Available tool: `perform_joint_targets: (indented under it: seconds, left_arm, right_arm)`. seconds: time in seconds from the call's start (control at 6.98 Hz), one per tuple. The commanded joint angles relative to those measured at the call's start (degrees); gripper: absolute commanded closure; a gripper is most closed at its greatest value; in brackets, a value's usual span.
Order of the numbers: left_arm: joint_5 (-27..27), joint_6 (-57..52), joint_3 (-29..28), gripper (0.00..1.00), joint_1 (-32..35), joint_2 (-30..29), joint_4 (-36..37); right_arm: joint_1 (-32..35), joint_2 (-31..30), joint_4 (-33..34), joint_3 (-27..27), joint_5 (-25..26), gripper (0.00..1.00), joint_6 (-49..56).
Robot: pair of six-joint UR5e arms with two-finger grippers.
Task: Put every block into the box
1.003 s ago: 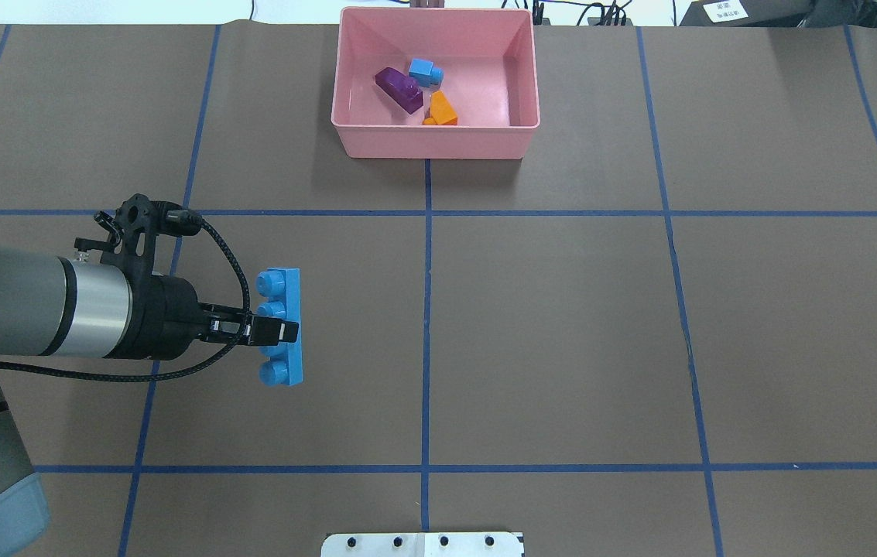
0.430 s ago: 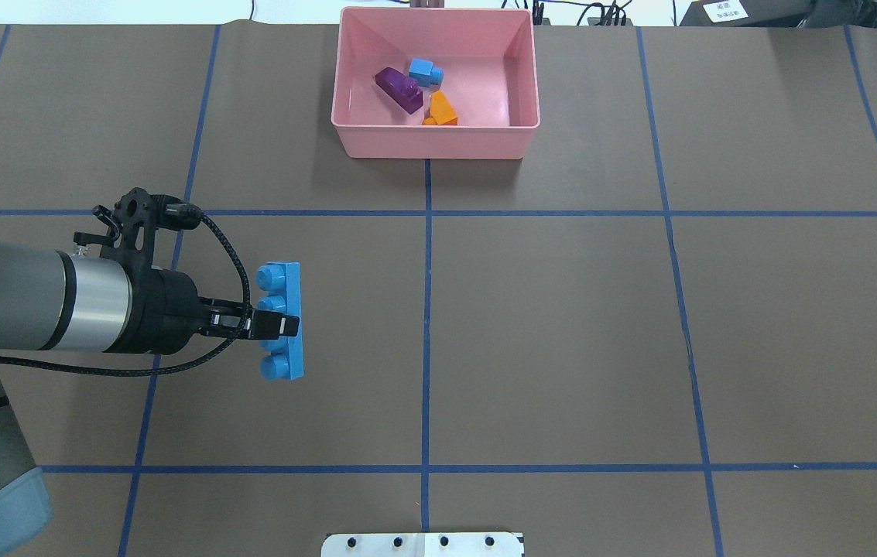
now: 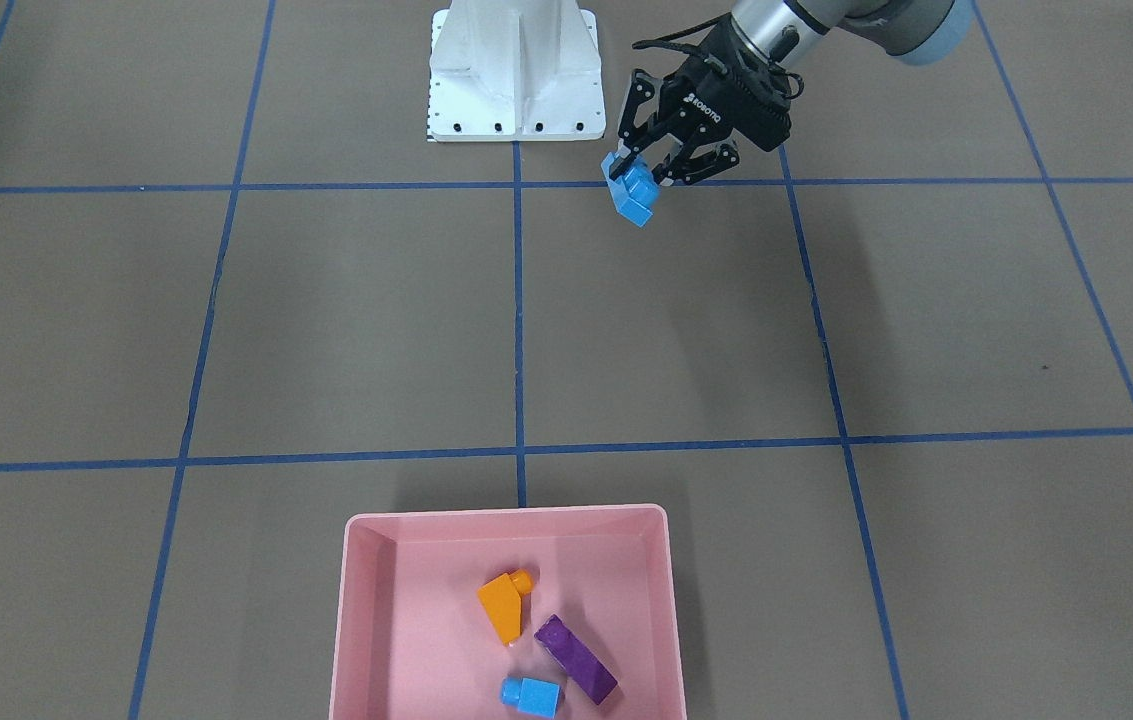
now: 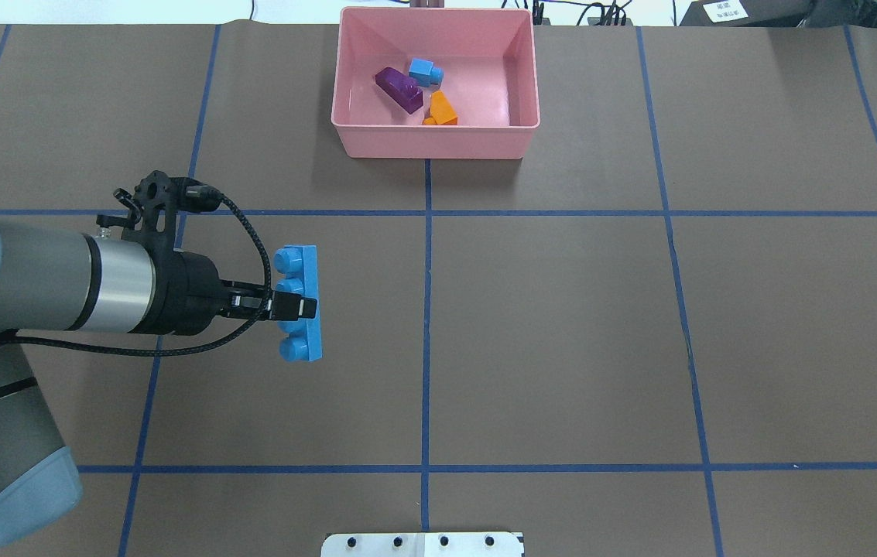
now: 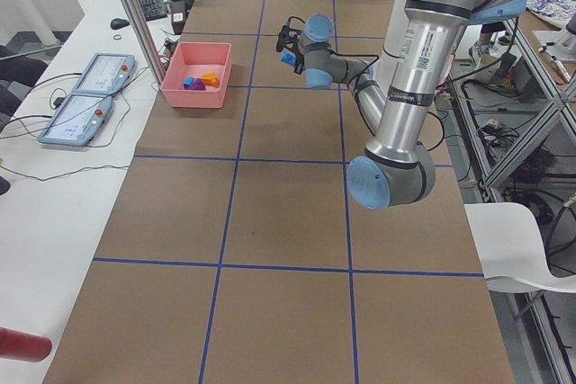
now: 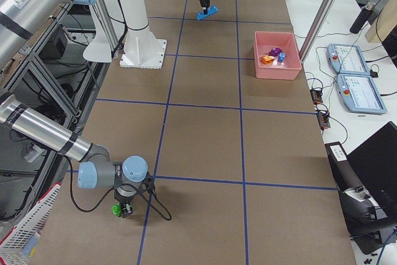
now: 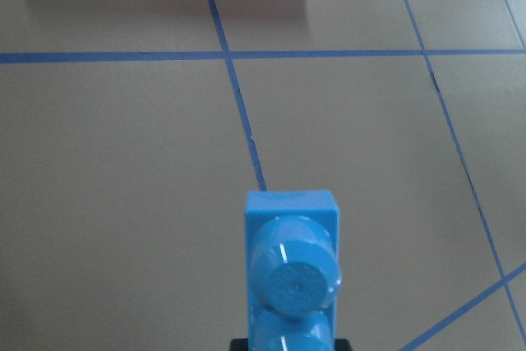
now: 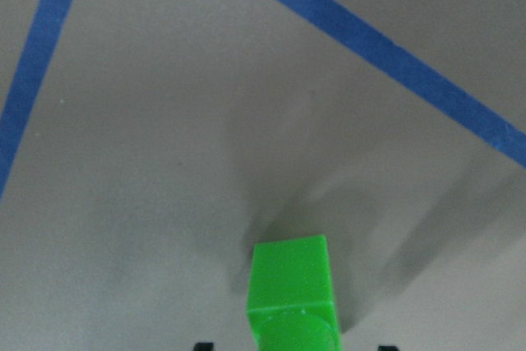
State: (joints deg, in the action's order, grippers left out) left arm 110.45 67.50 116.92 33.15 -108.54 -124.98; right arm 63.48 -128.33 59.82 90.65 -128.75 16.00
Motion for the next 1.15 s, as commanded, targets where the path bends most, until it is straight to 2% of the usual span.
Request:
perform_joint_targets:
  seconds: [0.0,0.14,0.43,0.57,0.72,0.86,1.0]
  left_arm:
    - [-0.2,0.0,-0.7,1.0,0.3,-1.4,0.1]
    - [-0.2,0.1,-0.7,1.0,0.3,-1.9,0.1]
    - [-0.2,3.7,-0.8,1.0,0.2,-3.4,0.1]
    - [-1.5,6.0,-1.3,1.0,0.2,-5.4,0.6]
    - [-2.9,6.5,-3.5,1.0,0.1,-8.4,1.7]
    - [-4.1,10.4,-6.4,1.0,0.1,-11.7,1.7]
    - [-8.7,14.0,-10.7,1.0,0.0,-16.7,1.7]
  right_arm:
    - [-0.5,0.9,0.1,-0.2,-0.3,0.8,-0.7]
    - [-0.6,1.2,-0.1,-0.2,-0.2,1.0,-0.4]
    - [0.0,-0.1,-4.4,1.2,-0.1,1.0,-0.5]
    - [2.1,-3.6,-4.4,6.1,0.3,1.0,-0.5]
    - [5.1,-6.5,-4.4,9.3,0.3,1.0,-0.4]
    - [15.3,-6.5,-4.4,10.4,0.5,1.0,0.4]
    - [17.5,-5.9,-4.4,11.0,0.6,1.0,0.8]
